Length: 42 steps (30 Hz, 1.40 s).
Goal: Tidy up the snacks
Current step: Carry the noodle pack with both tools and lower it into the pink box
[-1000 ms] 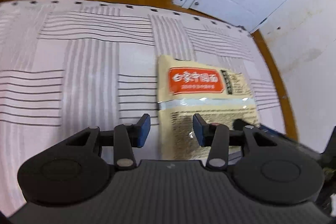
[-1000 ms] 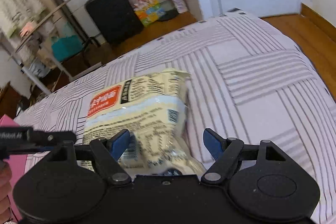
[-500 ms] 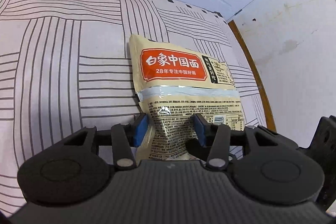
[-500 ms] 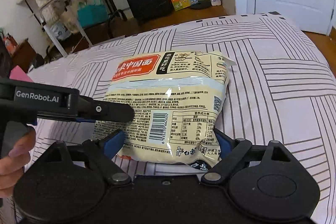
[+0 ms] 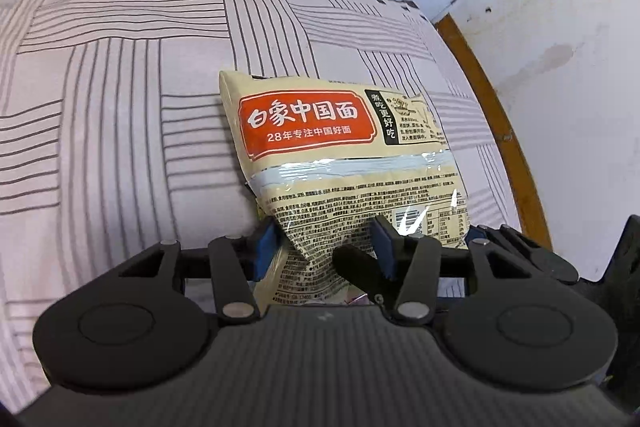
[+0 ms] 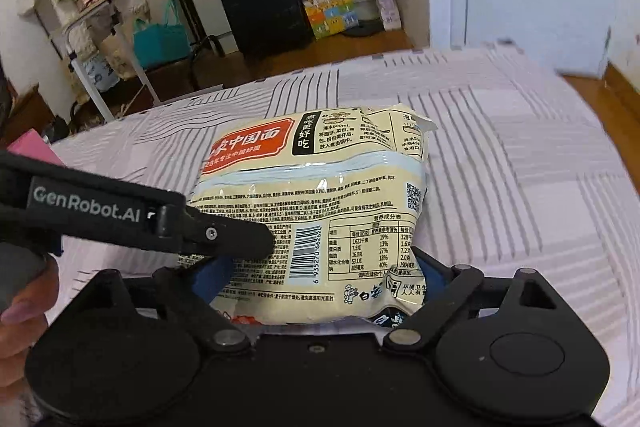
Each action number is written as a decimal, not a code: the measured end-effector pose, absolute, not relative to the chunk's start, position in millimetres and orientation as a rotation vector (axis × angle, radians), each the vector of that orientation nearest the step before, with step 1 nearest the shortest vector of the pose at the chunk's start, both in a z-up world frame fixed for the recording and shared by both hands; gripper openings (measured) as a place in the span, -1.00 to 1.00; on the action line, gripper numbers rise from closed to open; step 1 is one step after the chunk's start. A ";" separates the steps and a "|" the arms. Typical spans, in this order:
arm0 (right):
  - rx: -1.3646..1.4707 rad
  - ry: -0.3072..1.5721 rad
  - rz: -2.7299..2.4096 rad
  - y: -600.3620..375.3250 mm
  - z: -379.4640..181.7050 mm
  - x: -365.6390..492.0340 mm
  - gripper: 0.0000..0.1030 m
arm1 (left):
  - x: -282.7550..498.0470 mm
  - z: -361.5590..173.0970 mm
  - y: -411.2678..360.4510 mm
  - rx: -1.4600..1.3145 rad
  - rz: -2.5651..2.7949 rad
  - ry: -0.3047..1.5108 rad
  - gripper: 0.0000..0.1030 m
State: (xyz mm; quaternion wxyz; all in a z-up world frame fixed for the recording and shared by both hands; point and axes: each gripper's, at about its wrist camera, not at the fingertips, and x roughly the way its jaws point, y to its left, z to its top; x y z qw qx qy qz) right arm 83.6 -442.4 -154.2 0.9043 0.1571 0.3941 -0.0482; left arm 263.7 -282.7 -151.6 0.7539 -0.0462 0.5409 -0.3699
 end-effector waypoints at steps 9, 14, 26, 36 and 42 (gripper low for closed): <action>0.346 0.827 -0.121 -395.2 -125.7 50.8 0.83 | 235.8 -118.9 -244.6 -0.040 -0.795 1.190 -0.07; 0.333 0.856 -0.139 -362.7 -109.2 38.3 0.82 | 220.8 -107.3 -213.5 -0.047 -0.770 1.218 -0.07; 0.277 0.817 -0.084 -279.3 -63.4 -1.4 0.78 | 175.5 -63.6 -119.3 -0.085 -0.721 1.166 -0.06; 0.176 0.718 0.058 -194.5 -15.0 -7.0 0.77 | 155.7 -15.7 -8.8 -0.182 -0.629 1.059 -0.06; 0.120 0.689 0.187 -148.8 0.0 21.8 0.74 | 170.7 -3.6 60.9 -0.244 -0.544 1.026 -0.05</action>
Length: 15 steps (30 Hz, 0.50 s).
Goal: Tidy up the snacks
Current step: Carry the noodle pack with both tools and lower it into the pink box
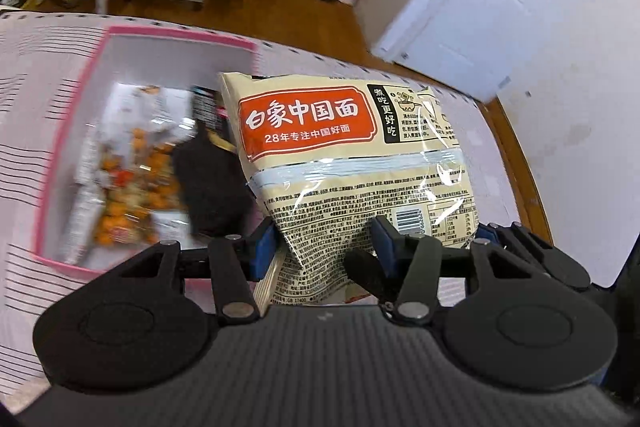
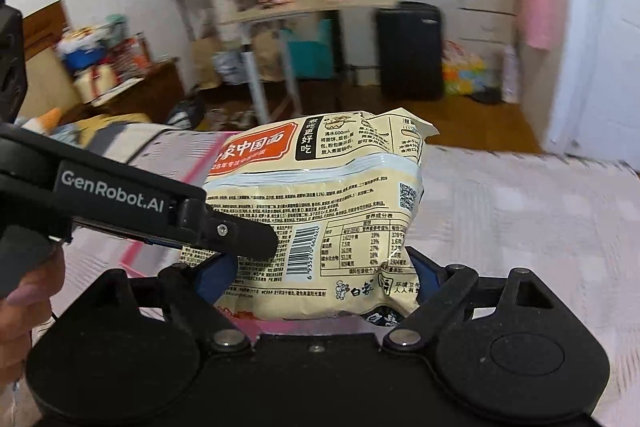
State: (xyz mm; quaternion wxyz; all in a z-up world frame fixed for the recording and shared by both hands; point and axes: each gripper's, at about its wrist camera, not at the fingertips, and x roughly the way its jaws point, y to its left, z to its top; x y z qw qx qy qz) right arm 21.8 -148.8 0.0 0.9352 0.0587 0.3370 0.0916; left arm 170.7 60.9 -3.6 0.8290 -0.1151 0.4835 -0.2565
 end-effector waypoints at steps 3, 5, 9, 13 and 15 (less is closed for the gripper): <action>0.104 0.678 0.246 -128.1 3.2 38.2 0.72 | 186.7 -5.9 94.8 -0.305 -0.503 1.029 -0.04; 0.077 0.668 0.275 -114.6 3.2 51.2 0.71 | 198.7 -10.4 111.6 -0.346 -0.475 1.037 -0.04; 0.046 0.673 0.311 -95.6 -6.1 78.9 0.55 | 220.4 -20.5 129.8 -0.329 -0.422 1.022 -0.04; 0.055 0.701 0.336 -88.5 -21.6 102.5 0.42 | 247.6 -42.2 140.5 -0.333 -0.390 1.051 -0.04; 0.057 0.709 0.340 -86.2 -32.8 112.4 0.39 | 261.9 -56.2 142.2 -0.337 -0.383 1.066 -0.03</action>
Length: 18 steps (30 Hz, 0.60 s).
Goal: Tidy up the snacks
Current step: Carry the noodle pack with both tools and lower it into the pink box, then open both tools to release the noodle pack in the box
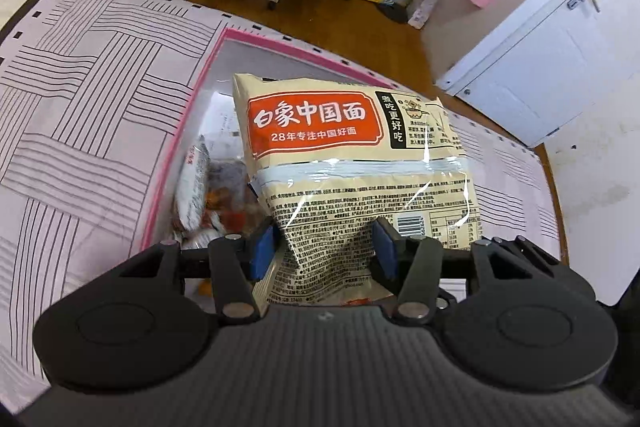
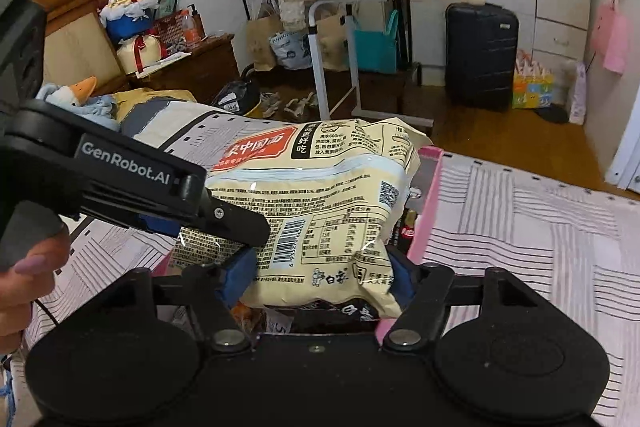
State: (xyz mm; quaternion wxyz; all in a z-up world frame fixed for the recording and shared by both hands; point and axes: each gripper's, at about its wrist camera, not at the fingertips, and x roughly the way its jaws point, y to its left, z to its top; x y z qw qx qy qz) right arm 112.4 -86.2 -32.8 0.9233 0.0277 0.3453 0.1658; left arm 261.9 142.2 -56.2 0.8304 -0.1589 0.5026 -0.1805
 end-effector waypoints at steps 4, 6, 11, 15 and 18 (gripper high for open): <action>0.067 0.741 0.362 -80.9 -56.1 134.2 0.38 | 287.0 -79.9 144.1 -0.319 -0.345 1.094 -0.02; 0.073 0.750 0.363 -77.7 -67.7 140.9 0.38 | 298.1 -89.6 145.3 -0.309 -0.334 1.108 -0.02; 0.062 0.777 0.376 -72.0 -82.5 151.4 0.38 | 311.2 -109.7 146.6 -0.310 -0.293 1.124 -0.04; -0.013 0.714 0.344 -68.9 -78.1 144.0 0.39 | 302.5 -104.3 142.1 -0.248 -0.276 1.059 0.01; -0.031 0.699 0.316 -74.6 -69.1 130.8 0.38 | 290.0 -92.2 139.2 -0.214 -0.280 1.021 0.01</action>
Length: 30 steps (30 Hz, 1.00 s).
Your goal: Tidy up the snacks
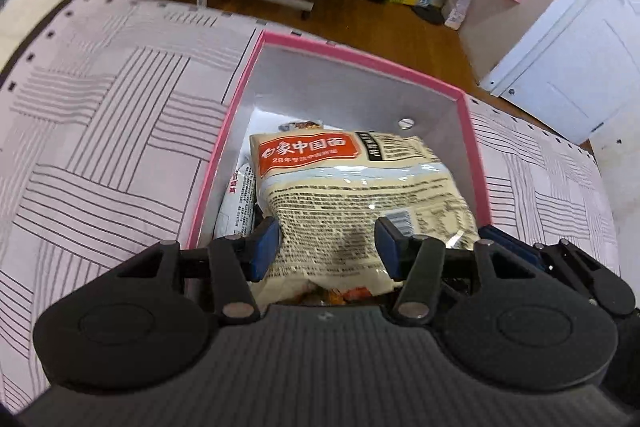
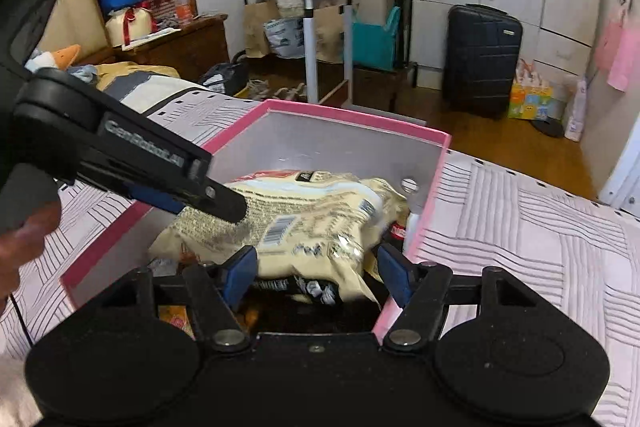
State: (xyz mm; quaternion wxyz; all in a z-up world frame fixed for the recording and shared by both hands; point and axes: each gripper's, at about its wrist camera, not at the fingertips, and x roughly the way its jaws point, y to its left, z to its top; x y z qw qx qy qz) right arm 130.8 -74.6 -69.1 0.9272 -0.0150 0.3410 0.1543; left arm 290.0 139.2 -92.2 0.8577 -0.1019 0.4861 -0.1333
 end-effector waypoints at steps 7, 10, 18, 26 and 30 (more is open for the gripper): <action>0.168 0.595 0.277 -110.1 -43.6 63.2 0.38 | 235.8 -58.2 132.9 -0.164 -0.300 0.931 0.01; 0.145 0.563 0.240 -118.2 -30.4 40.2 0.39 | 216.3 -50.1 127.7 -0.149 -0.327 0.910 0.01; 0.116 0.517 0.143 -144.2 0.6 -6.2 0.39 | 160.9 -28.0 103.0 -0.070 -0.337 0.887 0.01; 0.060 0.455 0.032 -159.9 22.6 -56.8 0.50 | 94.3 6.4 84.1 -0.014 -0.388 0.839 0.01; 0.066 0.450 0.031 -160.2 28.5 -79.8 0.50 | 55.4 23.4 78.7 0.013 -0.388 0.742 0.18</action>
